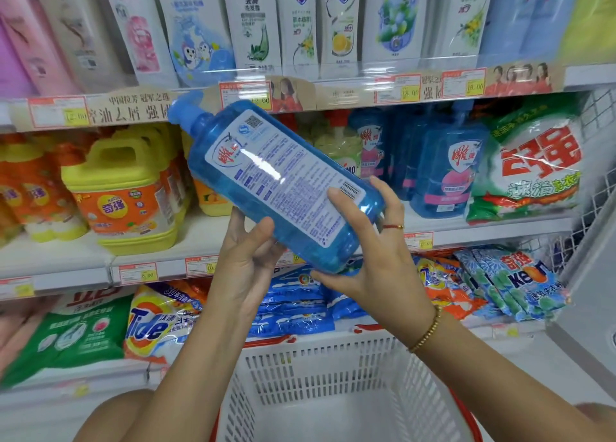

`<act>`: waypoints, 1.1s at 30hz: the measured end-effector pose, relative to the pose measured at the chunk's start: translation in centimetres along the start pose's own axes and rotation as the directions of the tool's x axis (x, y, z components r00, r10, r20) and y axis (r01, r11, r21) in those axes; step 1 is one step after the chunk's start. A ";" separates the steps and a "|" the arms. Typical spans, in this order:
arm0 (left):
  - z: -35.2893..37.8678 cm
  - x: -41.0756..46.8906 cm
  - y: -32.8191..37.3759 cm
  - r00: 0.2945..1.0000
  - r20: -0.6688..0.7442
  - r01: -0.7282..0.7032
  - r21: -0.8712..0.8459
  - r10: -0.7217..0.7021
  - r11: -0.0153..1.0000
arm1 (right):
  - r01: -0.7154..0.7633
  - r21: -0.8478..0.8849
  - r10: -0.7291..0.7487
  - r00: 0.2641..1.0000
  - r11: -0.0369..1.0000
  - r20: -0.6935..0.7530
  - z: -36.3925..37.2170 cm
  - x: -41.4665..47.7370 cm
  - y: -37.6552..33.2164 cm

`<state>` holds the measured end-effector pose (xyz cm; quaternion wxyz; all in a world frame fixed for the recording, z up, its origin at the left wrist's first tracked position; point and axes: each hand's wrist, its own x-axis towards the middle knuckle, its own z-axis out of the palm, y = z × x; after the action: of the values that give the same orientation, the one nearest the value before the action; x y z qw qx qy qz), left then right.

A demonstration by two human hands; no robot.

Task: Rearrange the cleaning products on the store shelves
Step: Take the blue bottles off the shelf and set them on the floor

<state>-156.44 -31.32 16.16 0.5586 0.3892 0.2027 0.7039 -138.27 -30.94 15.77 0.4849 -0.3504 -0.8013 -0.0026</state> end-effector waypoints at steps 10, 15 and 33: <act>0.6 0.0 1.6 0.993 0.114 -0.025 -0.068 0.033 0.997 | -0.275 0.627 0.127 0.954 0.729 0.271 -1.6 -0.3 0.1; 1.9 -0.6 4.2 0.990 0.094 -0.127 0.274 0.105 0.953 | -0.471 0.763 0.161 0.879 0.443 0.450 -1.9 0.0 -0.7; 6.8 -4.9 4.4 0.899 -0.220 0.356 -0.140 -0.380 0.924 | -0.528 0.636 0.163 0.825 0.562 0.541 -10.7 0.3 -3.9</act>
<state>-153.56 -38.22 21.94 0.6706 0.2273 0.3051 0.6368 -132.29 -37.34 22.98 0.3907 -0.2579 -0.7219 0.5095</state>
